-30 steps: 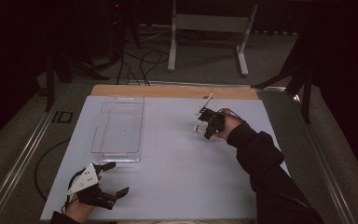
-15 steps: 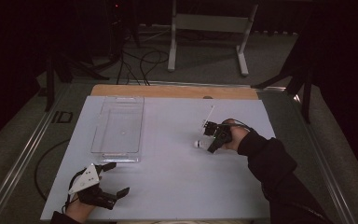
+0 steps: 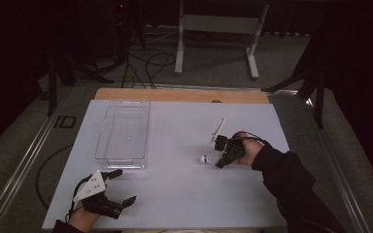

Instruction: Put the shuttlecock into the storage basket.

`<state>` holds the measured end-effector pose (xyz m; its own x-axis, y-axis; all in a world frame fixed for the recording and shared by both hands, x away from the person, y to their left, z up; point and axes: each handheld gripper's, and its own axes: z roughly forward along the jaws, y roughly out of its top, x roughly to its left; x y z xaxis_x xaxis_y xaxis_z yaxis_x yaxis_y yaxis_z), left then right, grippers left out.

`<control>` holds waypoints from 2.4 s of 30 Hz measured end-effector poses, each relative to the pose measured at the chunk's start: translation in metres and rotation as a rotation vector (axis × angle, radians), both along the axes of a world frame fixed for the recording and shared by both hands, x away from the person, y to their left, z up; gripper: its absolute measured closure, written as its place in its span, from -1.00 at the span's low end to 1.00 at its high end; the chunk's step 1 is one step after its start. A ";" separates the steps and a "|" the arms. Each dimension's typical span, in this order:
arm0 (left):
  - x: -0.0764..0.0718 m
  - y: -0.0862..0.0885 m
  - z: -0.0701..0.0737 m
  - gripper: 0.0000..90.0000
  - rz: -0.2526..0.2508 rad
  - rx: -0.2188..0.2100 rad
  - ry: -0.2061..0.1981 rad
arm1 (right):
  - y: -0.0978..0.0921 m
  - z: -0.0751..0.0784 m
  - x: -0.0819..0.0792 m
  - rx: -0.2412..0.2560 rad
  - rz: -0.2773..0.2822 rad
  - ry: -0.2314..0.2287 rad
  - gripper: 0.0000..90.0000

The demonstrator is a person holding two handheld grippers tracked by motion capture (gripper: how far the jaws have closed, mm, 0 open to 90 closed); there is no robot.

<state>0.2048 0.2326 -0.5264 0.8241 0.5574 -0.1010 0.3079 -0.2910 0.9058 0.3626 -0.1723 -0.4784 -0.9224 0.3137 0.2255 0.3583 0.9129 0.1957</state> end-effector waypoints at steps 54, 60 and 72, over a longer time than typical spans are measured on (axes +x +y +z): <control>0.085 -0.092 0.141 -1.00 -0.269 0.398 0.102 | 0.023 0.036 -0.031 0.067 0.082 -0.016 1.00; 0.098 -0.116 0.142 -1.00 -0.347 0.473 0.130 | 0.023 0.037 -0.031 0.063 0.086 -0.017 1.00; 0.113 -0.156 0.132 -0.94 -0.449 0.558 0.145 | 0.025 0.038 -0.033 0.078 0.101 -0.015 1.00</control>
<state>0.3175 0.0766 -0.3947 0.9852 0.1695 -0.0261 0.1561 -0.8236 0.5453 0.3299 -0.1475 -0.4408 -0.9518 0.2013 0.2314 0.2621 0.9257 0.2727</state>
